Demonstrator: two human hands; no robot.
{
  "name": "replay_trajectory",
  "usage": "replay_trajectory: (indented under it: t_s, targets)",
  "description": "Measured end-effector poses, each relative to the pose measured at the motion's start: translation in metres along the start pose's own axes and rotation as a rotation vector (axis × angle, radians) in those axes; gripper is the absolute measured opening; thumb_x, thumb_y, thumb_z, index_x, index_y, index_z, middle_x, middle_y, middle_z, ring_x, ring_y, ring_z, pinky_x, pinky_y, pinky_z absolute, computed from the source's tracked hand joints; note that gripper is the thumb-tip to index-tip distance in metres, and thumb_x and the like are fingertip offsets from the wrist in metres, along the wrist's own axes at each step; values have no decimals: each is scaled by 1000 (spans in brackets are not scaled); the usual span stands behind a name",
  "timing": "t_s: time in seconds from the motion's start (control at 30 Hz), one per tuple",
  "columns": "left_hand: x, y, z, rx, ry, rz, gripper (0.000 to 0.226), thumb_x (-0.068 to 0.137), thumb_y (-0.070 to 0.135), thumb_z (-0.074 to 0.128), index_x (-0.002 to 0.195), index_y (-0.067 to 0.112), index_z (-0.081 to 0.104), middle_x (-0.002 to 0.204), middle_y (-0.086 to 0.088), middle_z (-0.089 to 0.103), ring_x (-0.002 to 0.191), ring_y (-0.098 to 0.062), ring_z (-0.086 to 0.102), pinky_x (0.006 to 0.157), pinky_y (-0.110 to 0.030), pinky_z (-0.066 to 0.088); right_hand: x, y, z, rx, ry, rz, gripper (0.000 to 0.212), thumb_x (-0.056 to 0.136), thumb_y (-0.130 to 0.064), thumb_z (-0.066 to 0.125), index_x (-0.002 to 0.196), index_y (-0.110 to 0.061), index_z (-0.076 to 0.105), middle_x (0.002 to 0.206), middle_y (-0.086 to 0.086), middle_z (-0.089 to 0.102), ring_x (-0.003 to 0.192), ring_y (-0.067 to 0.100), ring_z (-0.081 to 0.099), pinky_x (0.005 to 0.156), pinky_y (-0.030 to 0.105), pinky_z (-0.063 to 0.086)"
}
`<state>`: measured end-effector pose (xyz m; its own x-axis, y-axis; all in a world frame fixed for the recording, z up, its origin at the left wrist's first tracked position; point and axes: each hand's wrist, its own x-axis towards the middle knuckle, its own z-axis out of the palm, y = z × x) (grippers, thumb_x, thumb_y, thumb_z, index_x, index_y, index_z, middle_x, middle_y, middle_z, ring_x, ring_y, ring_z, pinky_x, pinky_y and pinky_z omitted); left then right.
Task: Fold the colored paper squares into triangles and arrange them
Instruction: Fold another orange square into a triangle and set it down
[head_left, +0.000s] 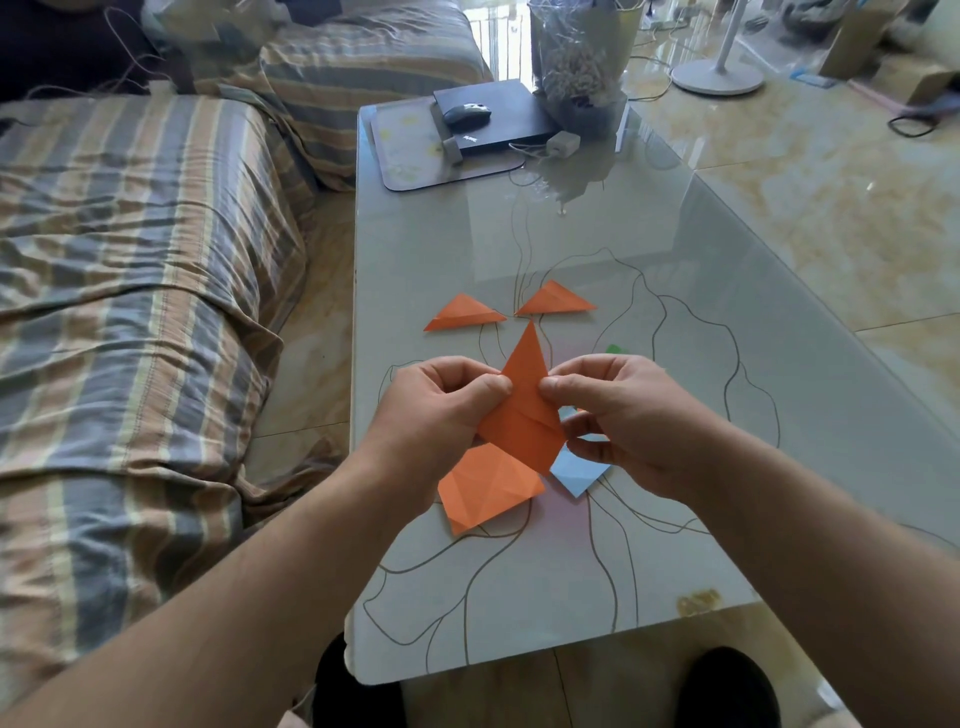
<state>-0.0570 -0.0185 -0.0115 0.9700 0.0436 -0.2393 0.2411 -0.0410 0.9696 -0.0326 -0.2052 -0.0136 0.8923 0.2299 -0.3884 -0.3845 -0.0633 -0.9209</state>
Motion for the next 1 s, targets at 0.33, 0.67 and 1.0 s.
replay_trajectory:
  t_s: [0.33, 0.67, 1.0]
  targets:
    - [-1, 1, 1, -16, 46, 6, 15, 95, 14, 72, 82, 18, 76, 92, -15, 78, 95, -37, 75, 92, -59, 59, 0, -1, 4, -55, 37, -17, 11, 99, -23, 70, 88, -19, 71, 76, -2, 73, 66, 16, 68, 67, 31, 53]
    - [1, 0, 1, -68, 71, -7, 12, 96, 14, 70, 84, 16, 73, 88, -11, 79, 89, -28, 77, 79, -39, 65, 0, -1, 4, -66, 41, -11, 13, 98, -22, 70, 85, -20, 71, 77, -1, 73, 68, 17, 68, 67, 31, 54]
    - [3, 1, 1, -131, 105, -37, 12, 98, 14, 68, 86, 15, 70, 77, -1, 78, 74, -13, 75, 72, -34, 64, 0, -2, 4, -72, 51, -8, 10, 98, -23, 70, 90, -17, 72, 80, 3, 74, 65, 16, 69, 67, 31, 53]
